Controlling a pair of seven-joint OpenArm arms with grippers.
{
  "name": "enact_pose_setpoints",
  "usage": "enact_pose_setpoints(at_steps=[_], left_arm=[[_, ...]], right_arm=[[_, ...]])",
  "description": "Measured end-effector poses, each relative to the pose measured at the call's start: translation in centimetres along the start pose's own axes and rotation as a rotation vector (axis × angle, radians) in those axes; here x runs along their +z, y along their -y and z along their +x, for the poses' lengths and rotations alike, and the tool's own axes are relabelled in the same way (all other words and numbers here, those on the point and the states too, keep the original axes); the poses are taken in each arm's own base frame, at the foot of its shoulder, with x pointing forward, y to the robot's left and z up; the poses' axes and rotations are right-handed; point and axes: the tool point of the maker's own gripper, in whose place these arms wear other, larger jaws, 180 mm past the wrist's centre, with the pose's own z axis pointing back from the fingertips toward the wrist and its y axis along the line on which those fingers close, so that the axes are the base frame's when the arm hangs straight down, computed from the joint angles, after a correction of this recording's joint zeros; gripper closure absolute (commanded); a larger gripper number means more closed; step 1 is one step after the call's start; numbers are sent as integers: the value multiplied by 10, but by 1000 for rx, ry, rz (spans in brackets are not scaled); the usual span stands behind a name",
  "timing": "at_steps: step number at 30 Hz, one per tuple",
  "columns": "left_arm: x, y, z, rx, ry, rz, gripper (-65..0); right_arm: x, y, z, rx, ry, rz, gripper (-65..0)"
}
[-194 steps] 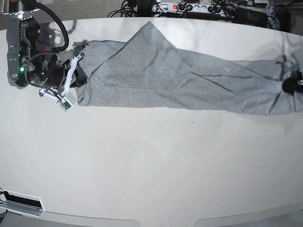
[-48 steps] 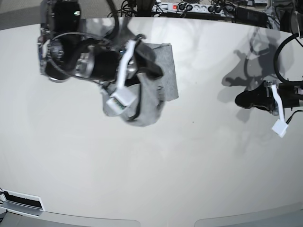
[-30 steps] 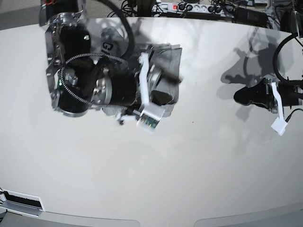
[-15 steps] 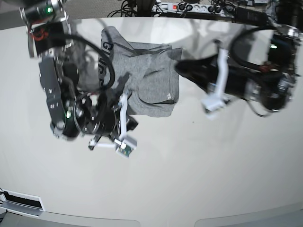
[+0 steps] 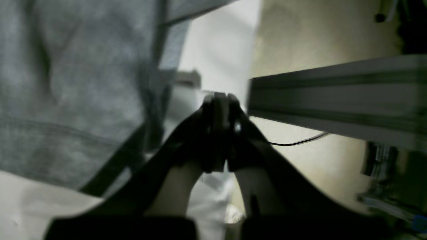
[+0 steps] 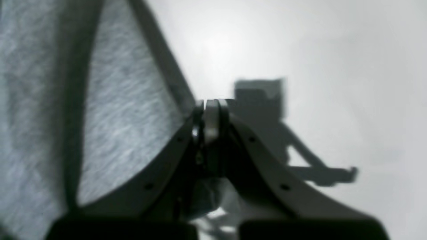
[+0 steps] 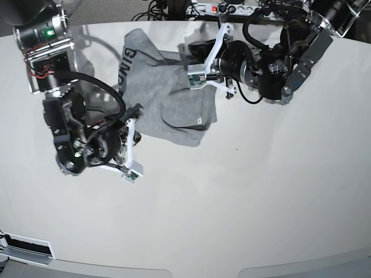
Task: Layout the t-shirt on the table in an organized manner, then fold the t-shirt properly
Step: 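Press and square the folded shirt with both grippers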
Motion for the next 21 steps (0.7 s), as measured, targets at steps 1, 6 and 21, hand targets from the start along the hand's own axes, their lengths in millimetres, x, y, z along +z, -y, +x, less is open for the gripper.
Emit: enact_pose_setpoints(at_steps=[1, 6, 21], left_arm=[[-3, -6, -3, 6, 2, 14, 0], [-9, -52, -26, 29, -13, 113, 0], [46, -175, 10, 0, 54, 381, 0]], right_arm=[[2, -4, -2, -18, -5, 34, 0], [10, -23, -17, -76, -53, 171, 0], [11, -81, -66, -162, -54, 377, 0]])
